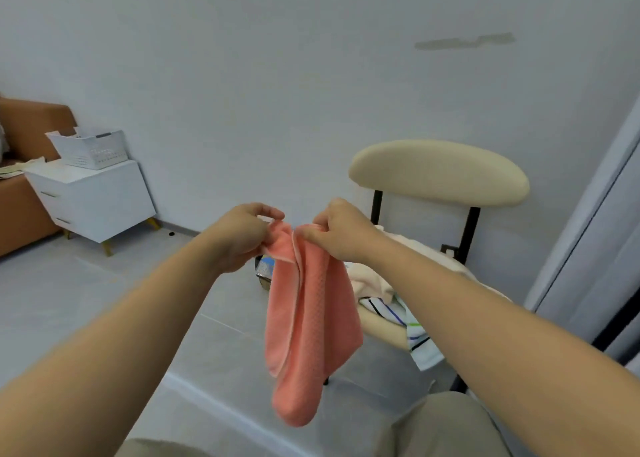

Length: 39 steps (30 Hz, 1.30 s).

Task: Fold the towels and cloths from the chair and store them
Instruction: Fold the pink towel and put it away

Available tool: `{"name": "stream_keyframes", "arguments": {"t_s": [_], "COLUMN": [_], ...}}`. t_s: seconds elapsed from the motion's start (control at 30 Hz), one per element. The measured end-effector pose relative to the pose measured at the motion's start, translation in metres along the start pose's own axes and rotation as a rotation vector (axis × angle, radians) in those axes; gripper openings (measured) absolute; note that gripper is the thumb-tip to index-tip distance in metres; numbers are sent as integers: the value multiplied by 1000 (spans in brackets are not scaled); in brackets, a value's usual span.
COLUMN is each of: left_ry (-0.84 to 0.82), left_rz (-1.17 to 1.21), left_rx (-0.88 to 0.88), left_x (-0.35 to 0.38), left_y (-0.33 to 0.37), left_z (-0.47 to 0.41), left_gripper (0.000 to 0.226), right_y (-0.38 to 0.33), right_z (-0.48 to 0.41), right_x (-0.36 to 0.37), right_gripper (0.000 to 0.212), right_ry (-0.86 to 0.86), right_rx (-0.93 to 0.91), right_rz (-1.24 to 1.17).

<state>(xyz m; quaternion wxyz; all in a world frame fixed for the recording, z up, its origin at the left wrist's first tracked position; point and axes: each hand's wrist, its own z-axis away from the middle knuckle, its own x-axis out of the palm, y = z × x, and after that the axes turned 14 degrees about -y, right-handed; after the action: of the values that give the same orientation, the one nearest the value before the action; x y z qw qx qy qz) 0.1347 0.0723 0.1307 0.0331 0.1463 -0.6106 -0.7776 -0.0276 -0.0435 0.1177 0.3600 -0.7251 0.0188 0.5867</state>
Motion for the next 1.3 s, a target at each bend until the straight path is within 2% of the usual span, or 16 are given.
{"name": "stream_keyframes", "arguments": {"t_s": [0.1,0.2,0.3,0.4,0.5,0.63,0.77,0.87,1.03,1.1,1.17,1.23,1.3], "left_ry": [135,240,229,158,143,182,96,94,145,119,97,81,74], "left_rz": [-157,-132,121,394,440,363,476,500,509,586,647,694,726], "left_rx": [69,102,77,37,24,77,111,137,179,176,174,177,181], "left_x": [-14,-30,-44,-50,-57,-73,-79,-86,-92,-92,-92,-90,-87], "left_y": [-44,-88,-127,-163,-192,-199,-198,-199,-198,-199,-198,-198,-196], "left_z": [-14,-26,-41,-55,-67,-87,-96,-96,-92,-92,-92,-92,-93], "left_gripper": [24,15,19,26,29,20,21,28,29,28,26,23,24], "right_y": [4,5,14,17,17,22,21,15,9,7,4,2,1], "right_z": [-23,-39,-59,-73,-84,-97,-104,-108,-115,-116,-116,-115,-116], "right_x": [31,62,101,130,150,179,195,199,200,197,192,185,180], "right_gripper": [48,39,27,18,16,15,24,33,7,9,14,8,10], "right_ry": [-64,-162,-207,-182,-100,-28,-14,-28,19,60,96,86,66], "right_rx": [-58,-67,-36,-30,-23,61,114,104,123,119,109,95,98], "right_rz": [31,16,-12,-64,-147,-312,-492,-486,-367,-320,-350,-413,-453]}}
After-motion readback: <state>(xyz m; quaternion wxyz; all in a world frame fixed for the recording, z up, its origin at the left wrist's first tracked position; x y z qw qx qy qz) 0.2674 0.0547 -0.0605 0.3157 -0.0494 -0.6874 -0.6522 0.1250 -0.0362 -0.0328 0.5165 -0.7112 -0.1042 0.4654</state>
